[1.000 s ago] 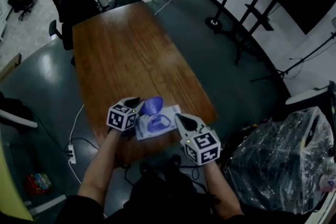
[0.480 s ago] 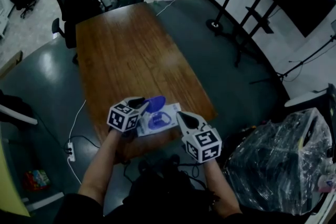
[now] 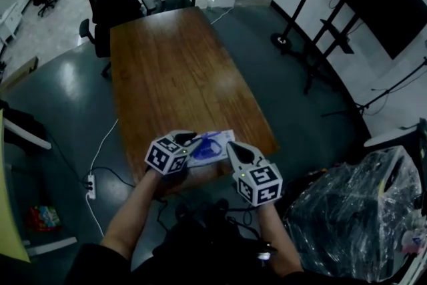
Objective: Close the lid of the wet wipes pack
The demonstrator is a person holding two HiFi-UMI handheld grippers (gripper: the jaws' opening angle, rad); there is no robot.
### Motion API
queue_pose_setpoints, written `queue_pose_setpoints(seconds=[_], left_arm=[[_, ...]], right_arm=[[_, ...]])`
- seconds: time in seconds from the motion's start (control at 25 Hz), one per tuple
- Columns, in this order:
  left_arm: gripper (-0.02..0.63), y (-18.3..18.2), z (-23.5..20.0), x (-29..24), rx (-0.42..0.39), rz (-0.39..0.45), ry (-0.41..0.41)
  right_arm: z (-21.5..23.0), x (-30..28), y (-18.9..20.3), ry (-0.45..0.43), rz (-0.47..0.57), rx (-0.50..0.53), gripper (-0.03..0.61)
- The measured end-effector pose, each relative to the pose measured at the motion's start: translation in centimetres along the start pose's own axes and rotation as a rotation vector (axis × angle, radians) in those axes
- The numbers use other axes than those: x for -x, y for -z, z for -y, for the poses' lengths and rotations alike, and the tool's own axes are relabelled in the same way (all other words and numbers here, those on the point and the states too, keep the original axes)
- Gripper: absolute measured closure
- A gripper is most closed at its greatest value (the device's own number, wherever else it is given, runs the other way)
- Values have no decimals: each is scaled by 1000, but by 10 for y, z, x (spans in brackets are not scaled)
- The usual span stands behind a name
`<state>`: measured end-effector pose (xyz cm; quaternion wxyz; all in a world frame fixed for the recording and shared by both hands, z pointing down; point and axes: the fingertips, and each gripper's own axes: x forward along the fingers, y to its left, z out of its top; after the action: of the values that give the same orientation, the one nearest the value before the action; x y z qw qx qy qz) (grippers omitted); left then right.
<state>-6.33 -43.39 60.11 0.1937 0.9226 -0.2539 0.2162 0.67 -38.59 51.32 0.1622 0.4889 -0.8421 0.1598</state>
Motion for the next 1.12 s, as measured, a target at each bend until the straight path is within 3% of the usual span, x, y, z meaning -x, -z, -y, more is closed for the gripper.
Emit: queue_pose_setpoints(seconds=[0.52, 0.76, 0.92, 1.12], left_arm=[[526, 50, 26, -22, -3, -155, 48], [549, 71, 19, -35, -33, -221, -16], [575, 65, 21, -36, -45, -209, -44], [618, 71, 17, -40, -127, -250, -112]], right_arm=[[2, 13, 13, 19, 5, -21, 572], [10, 24, 18, 42, 3, -30, 572], [13, 29, 21, 50, 1, -33, 572], [10, 27, 25, 44, -4, -36, 572]])
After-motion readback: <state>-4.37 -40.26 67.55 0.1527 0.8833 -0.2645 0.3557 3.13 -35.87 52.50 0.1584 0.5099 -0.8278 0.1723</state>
